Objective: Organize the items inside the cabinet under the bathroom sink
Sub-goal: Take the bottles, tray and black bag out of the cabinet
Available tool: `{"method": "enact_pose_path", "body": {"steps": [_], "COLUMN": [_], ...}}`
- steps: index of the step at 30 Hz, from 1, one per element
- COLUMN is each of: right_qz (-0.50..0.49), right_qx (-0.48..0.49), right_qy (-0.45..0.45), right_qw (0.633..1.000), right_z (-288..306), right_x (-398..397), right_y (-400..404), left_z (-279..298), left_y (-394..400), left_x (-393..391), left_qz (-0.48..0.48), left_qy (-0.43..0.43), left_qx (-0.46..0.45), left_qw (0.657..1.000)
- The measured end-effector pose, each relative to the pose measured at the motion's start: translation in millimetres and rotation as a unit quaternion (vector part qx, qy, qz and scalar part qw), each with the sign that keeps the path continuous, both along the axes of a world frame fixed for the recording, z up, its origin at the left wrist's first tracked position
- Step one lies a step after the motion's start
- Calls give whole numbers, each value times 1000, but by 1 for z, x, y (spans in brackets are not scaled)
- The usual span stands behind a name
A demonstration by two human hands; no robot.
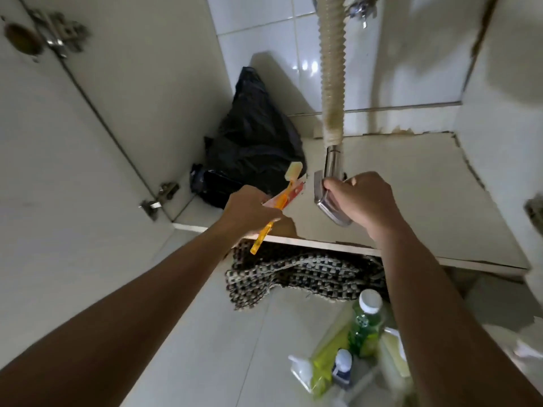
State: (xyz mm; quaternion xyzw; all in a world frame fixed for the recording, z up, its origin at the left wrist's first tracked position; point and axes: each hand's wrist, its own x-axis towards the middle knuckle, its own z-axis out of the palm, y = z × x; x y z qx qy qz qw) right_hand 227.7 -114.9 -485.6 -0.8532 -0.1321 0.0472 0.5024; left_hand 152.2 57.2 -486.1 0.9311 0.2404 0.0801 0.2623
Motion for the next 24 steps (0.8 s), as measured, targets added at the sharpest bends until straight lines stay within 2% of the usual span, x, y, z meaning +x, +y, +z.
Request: {"method": "enact_pose_path", "body": {"steps": [2,4,11,16,19,24], "right_qz": [28,68,176,196,165,157], "right_qx": [31,16,-153,-252,-278,-320], "right_qy": [31,41,24,87,127,184], "right_qw": [999,997,972,944,938,916], "right_z": [5,9,-26,-67,-100,-159], "right_x": [-12,-26,-81,-140,-177,-232], "right_y": [15,29,71,72,63,50], "left_z": [6,5,-74,-130,-167,-195], "left_y": [10,19,52,65,60,32], "left_x": [-24,-46,-102,-138,-161,-194], "left_qz": [32,60,102,88,94,85], "left_qy": [19,45,174,214,238,271], "left_qx": [-61,-99,-242,-319,-359,-392], "left_qw": [997,992,949,919,898,875]}}
